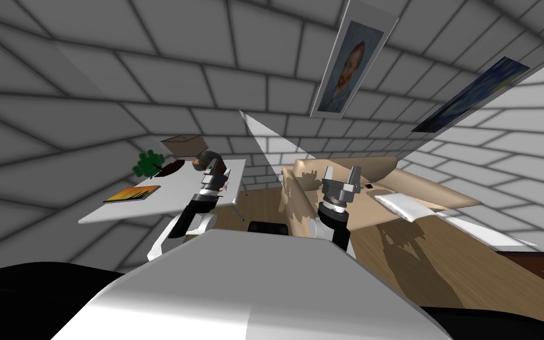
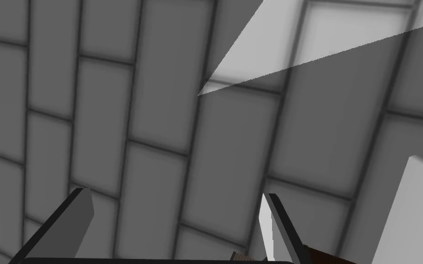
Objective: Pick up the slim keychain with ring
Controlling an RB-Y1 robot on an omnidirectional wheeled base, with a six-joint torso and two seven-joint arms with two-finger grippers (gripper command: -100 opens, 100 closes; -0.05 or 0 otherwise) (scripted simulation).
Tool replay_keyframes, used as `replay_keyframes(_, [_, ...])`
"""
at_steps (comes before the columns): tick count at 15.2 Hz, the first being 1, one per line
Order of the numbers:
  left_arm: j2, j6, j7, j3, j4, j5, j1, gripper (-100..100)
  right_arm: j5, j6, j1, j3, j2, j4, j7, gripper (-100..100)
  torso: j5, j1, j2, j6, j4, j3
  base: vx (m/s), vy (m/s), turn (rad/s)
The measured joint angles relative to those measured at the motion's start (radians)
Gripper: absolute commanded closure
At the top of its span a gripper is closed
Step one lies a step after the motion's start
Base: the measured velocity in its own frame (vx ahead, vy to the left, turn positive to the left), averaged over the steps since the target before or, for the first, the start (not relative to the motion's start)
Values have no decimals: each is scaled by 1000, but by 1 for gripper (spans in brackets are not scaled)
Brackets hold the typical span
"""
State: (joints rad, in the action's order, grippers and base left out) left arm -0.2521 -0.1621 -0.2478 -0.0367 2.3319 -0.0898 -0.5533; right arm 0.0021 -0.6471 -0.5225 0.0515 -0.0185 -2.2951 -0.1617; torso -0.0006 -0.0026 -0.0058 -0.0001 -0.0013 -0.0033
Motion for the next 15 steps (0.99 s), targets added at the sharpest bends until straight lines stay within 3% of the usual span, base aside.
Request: replay_keyframes(15, [-174,289,-106,-106,5,-183,-53,-100,0,0,0,0,0,0,0,0,0,1,0,0,0,0,65,-28,7])
